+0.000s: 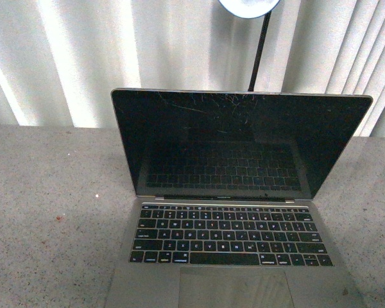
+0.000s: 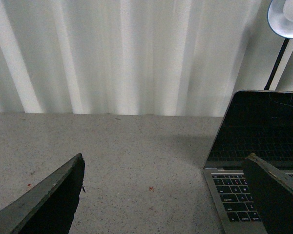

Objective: Close laptop

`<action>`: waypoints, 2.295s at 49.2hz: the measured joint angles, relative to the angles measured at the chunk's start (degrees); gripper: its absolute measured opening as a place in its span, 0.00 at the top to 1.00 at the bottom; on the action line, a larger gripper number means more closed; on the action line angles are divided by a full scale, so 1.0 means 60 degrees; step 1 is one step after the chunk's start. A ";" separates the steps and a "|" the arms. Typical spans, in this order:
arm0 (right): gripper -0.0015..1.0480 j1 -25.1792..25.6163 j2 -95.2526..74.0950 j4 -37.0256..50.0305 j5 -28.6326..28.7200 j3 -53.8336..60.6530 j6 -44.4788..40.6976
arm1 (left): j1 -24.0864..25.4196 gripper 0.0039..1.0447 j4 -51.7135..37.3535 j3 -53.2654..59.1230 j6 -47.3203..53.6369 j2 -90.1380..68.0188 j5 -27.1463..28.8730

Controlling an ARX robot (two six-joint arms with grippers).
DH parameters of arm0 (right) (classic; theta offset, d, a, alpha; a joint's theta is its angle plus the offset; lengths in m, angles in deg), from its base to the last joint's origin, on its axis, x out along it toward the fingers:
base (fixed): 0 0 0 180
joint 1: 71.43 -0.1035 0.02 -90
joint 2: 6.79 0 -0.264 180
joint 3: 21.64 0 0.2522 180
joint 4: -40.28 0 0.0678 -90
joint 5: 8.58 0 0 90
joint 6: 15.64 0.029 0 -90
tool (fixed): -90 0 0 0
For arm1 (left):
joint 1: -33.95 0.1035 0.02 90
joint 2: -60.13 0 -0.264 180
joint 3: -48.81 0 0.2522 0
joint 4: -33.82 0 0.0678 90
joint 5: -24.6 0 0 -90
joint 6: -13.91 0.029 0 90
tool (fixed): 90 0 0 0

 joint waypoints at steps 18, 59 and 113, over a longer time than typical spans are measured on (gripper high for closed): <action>0.07 0.0000 0.0000 0.0000 0.0000 0.0000 0.0000 | 0.0000 0.06 -0.0004 0.0000 0.0004 0.0000 -0.0004; 0.07 0.0000 0.0000 0.0000 0.0000 0.0000 0.0000 | 0.0000 0.06 -0.0004 0.0000 0.0000 0.0000 0.0000; 0.07 0.2295 -1.1132 0.7329 0.1206 -0.3297 -0.1392 | -0.0342 0.06 -0.4852 -0.3169 0.0645 -0.9901 -0.0951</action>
